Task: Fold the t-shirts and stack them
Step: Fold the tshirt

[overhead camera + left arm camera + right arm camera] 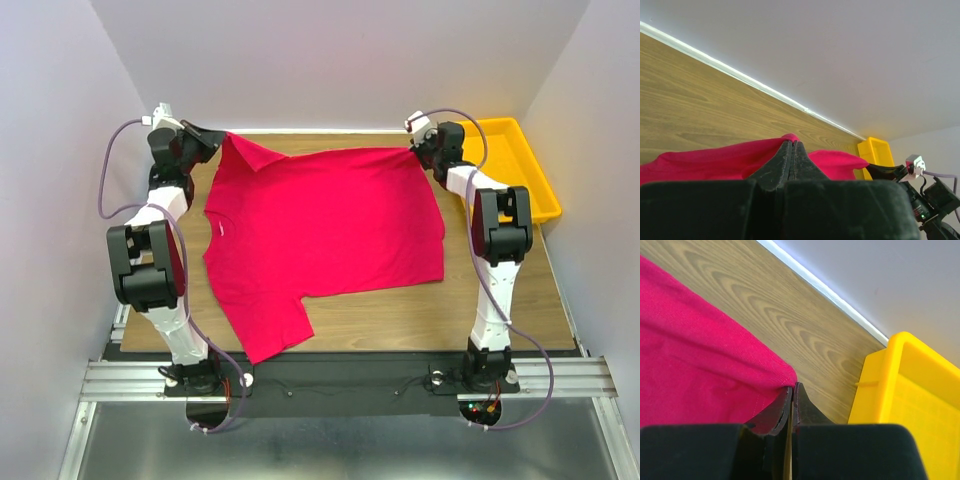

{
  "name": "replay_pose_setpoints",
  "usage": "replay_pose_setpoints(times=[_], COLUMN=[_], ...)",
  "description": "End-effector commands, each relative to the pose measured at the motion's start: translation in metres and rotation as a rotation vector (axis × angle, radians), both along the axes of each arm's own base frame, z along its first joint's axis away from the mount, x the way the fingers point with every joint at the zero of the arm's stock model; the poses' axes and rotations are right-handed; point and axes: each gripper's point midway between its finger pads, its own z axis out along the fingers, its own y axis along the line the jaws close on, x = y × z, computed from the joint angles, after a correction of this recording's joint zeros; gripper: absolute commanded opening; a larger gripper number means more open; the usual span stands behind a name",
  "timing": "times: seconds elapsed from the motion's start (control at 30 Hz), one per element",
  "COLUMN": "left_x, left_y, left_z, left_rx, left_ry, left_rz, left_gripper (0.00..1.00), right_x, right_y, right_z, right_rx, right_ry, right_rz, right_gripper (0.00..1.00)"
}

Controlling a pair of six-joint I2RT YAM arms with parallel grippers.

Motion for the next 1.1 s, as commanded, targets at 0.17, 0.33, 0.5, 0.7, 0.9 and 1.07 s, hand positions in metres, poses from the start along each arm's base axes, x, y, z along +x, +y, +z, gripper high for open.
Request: replay_pose_setpoints(times=[0.17,0.33,0.5,0.7,0.9,1.07], left_x=[-0.025,-0.030,-0.033,-0.042,-0.061,-0.075], left_y=[0.006,0.012,0.013,0.012,0.010,0.009], left_z=[0.027,0.017,0.014,0.015,0.013,0.002], left_rx=[0.037,0.039,0.046,0.062,0.073,0.074], left_ry=[-0.087,-0.065,-0.057,-0.063,-0.059,-0.033], left_rz=[-0.015,-0.008,-0.011,-0.027,-0.032,-0.027], left_gripper=[0.00,0.00,0.00,0.00,0.00,0.00], right_x=[0.003,-0.002,-0.008,-0.013,-0.016,-0.017], right_y=[-0.003,-0.006,-0.008,-0.010,-0.011,-0.014], right_z=[0.073,0.074,0.072,0.071,0.069,0.070], right_rx=[0.017,0.018,0.010,0.006,0.006,0.008], right_ry=[-0.192,-0.197,-0.193,-0.192,-0.186,-0.187], right_rz=[-0.033,-0.041,-0.047,-0.053,-0.065,-0.079], right_gripper=[0.03,0.04,0.04,0.04,0.05,0.05])
